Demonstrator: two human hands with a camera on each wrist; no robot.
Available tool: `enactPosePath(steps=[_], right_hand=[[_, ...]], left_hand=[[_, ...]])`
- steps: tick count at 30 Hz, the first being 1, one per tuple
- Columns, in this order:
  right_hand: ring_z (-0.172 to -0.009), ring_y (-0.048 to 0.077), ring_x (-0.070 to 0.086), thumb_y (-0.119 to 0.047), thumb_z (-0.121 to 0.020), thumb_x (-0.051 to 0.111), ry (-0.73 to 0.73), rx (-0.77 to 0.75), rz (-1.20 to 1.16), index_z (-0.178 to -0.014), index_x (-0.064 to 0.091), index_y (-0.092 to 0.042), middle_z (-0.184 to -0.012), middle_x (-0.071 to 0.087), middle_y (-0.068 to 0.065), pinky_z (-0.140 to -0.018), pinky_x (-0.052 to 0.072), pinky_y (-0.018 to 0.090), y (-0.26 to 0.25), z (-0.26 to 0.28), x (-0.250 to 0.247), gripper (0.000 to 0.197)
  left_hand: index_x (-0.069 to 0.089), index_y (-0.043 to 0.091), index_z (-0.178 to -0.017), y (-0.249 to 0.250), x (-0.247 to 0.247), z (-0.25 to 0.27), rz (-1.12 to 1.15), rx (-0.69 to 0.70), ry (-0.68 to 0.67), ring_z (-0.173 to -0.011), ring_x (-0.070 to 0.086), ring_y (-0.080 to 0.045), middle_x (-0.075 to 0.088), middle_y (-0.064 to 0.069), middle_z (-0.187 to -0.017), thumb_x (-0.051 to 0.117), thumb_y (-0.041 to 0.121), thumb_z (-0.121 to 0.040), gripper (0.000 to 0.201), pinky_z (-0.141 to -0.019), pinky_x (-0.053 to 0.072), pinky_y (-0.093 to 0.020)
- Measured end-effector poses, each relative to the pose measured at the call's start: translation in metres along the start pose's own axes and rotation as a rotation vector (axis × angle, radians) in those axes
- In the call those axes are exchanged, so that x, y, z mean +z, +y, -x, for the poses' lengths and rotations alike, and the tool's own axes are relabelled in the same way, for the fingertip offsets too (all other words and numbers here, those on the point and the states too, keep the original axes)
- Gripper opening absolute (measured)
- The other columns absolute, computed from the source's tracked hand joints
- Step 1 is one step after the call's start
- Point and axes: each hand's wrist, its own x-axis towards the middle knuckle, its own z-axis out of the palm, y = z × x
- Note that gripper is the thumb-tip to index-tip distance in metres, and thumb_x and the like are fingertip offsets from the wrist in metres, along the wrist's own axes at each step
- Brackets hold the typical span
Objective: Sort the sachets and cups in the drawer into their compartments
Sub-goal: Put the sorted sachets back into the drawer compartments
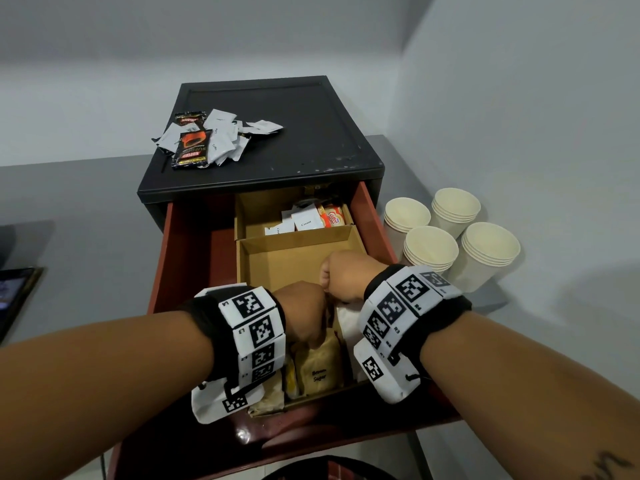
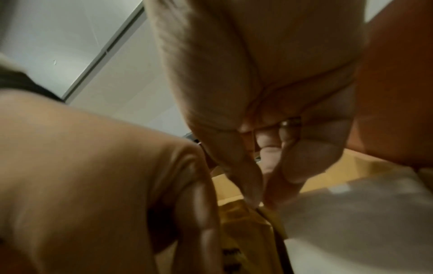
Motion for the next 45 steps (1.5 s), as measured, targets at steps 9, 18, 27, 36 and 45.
enactPosePath(steps=[9,18,27,36,45], right_hand=[[-0.105,0.031,0.06,-0.016,-0.094,0.046,0.065,-0.025,0.0,-0.112,0.062,-0.006,-0.113,0.063,0.015,-0.081,0.045,0.032,-0.002,-0.012,0.011,0.026],[-0.104,0.031,0.06,-0.017,-0.091,0.053,0.001,-0.026,0.009,-0.108,0.064,-0.007,-0.11,0.064,0.014,-0.073,0.04,0.027,0.002,-0.015,0.013,0.024],[-0.099,0.028,0.064,-0.018,-0.081,0.071,-0.227,-0.023,0.138,-0.104,0.071,-0.003,-0.107,0.069,0.012,-0.081,0.051,0.032,-0.002,-0.029,0.01,0.028],[-0.101,0.03,0.063,-0.013,-0.087,0.061,-0.16,-0.024,0.098,-0.105,0.07,0.001,-0.107,0.067,0.016,-0.08,0.05,0.027,0.001,-0.033,0.006,0.024],[-0.093,0.028,0.064,-0.014,-0.083,0.066,-0.156,-0.072,0.125,-0.099,0.07,-0.002,-0.101,0.069,0.013,-0.07,0.043,0.027,0.002,-0.032,0.015,0.02]], left_hand=[[0.07,0.007,-0.098,-0.008,0.005,0.002,0.059,-0.019,0.014,-0.075,0.052,-0.016,0.056,-0.002,-0.08,0.067,0.013,-0.08,0.02,-0.062,0.039,-0.025],[0.073,0.01,-0.099,-0.021,-0.001,0.008,0.223,-0.005,-0.06,-0.076,0.057,-0.011,0.062,0.006,-0.076,0.074,0.009,-0.074,0.025,-0.062,0.043,-0.021],[0.073,0.013,-0.102,-0.025,0.005,0.008,0.158,-0.03,-0.048,-0.081,0.059,-0.011,0.071,-0.002,-0.101,0.072,0.015,-0.079,0.024,-0.073,0.049,-0.026],[0.074,0.018,-0.101,-0.029,0.003,0.007,0.194,-0.097,0.059,-0.092,0.064,-0.018,0.071,-0.003,-0.102,0.068,0.013,-0.08,0.022,-0.069,0.049,-0.025],[0.073,0.017,-0.101,-0.034,-0.004,0.006,0.091,-0.145,0.153,-0.091,0.064,-0.018,0.07,-0.003,-0.099,0.062,0.013,-0.082,0.022,-0.076,0.056,-0.029]])
